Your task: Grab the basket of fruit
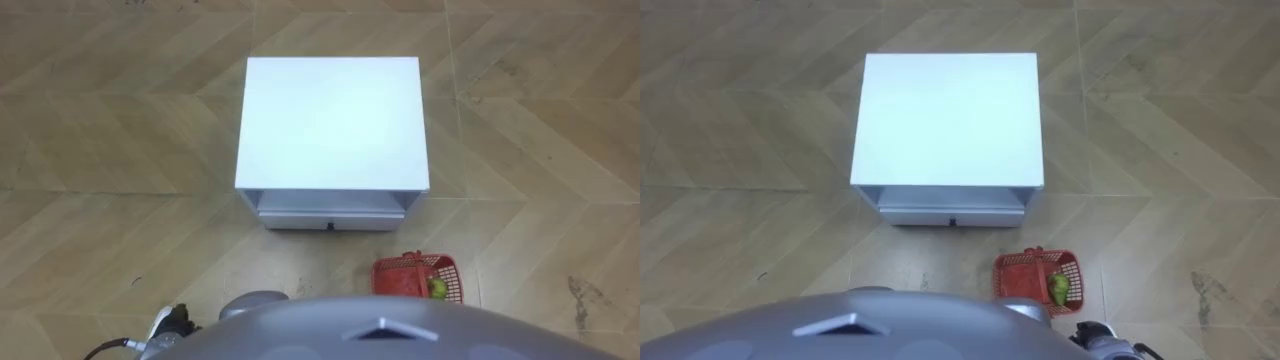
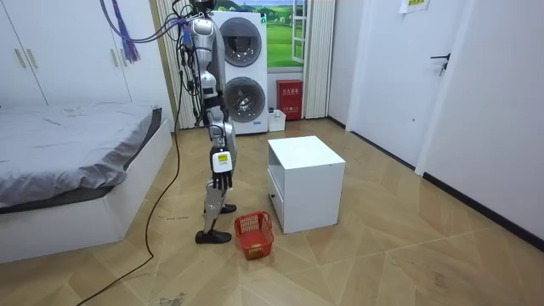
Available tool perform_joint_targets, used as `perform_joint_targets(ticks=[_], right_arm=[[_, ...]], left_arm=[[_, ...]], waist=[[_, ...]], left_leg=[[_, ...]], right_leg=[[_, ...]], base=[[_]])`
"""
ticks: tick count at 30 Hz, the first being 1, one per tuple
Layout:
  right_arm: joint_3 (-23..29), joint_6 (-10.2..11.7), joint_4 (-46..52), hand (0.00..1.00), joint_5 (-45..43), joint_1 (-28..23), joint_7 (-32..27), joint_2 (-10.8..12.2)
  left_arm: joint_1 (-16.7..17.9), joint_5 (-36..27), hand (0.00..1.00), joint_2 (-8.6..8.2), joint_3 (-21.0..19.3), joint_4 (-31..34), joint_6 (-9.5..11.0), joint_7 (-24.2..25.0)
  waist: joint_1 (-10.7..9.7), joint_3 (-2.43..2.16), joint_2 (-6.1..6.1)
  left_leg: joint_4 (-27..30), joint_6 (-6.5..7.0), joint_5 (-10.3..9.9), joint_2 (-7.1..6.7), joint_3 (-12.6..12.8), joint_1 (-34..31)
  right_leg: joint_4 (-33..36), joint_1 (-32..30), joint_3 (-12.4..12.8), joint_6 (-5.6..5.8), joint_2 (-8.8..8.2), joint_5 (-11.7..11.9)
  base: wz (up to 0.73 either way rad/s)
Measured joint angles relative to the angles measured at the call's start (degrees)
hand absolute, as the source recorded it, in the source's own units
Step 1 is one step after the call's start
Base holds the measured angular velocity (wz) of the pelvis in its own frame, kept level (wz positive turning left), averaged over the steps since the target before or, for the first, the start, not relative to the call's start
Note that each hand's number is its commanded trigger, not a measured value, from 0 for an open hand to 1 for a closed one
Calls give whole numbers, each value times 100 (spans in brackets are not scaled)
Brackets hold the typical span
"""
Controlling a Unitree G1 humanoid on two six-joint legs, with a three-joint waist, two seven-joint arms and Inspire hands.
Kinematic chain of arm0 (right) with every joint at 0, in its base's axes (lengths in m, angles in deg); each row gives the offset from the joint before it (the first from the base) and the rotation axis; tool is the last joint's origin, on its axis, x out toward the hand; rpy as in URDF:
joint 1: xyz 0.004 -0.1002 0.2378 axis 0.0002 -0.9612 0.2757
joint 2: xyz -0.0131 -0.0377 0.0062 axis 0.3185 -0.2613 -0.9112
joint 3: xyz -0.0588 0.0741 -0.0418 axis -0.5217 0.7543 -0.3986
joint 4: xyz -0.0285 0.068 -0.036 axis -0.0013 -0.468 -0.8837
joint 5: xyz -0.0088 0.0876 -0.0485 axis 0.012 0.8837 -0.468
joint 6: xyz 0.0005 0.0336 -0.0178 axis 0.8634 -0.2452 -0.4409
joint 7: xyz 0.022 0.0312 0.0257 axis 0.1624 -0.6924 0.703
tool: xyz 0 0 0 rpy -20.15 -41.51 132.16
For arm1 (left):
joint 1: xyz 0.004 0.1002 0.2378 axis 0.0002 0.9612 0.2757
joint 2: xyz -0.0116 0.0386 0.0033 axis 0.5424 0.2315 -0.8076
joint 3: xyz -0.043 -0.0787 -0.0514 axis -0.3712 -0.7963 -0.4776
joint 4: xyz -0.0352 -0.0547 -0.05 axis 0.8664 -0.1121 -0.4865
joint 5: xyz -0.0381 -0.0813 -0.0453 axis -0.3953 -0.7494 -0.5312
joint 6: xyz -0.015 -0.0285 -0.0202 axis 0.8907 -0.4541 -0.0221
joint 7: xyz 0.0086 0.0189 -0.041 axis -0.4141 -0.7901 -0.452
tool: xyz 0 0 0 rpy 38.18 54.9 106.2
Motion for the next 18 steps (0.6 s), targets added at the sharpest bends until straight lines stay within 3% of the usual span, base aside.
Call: perform_joint_targets(ticks=[18], right_arm=[[56, 93, -2, 0, -27, 9, -132, -22]], left_arm=[[48, 12, 0, 2, -8, 9, 70, -4]], waist=[[9, 3, -2]], left_leg=[[0, 0, 0, -3, -38, 3]], right_leg=[[-1, 3, 1, 0, -1, 0]], base=[[0]])
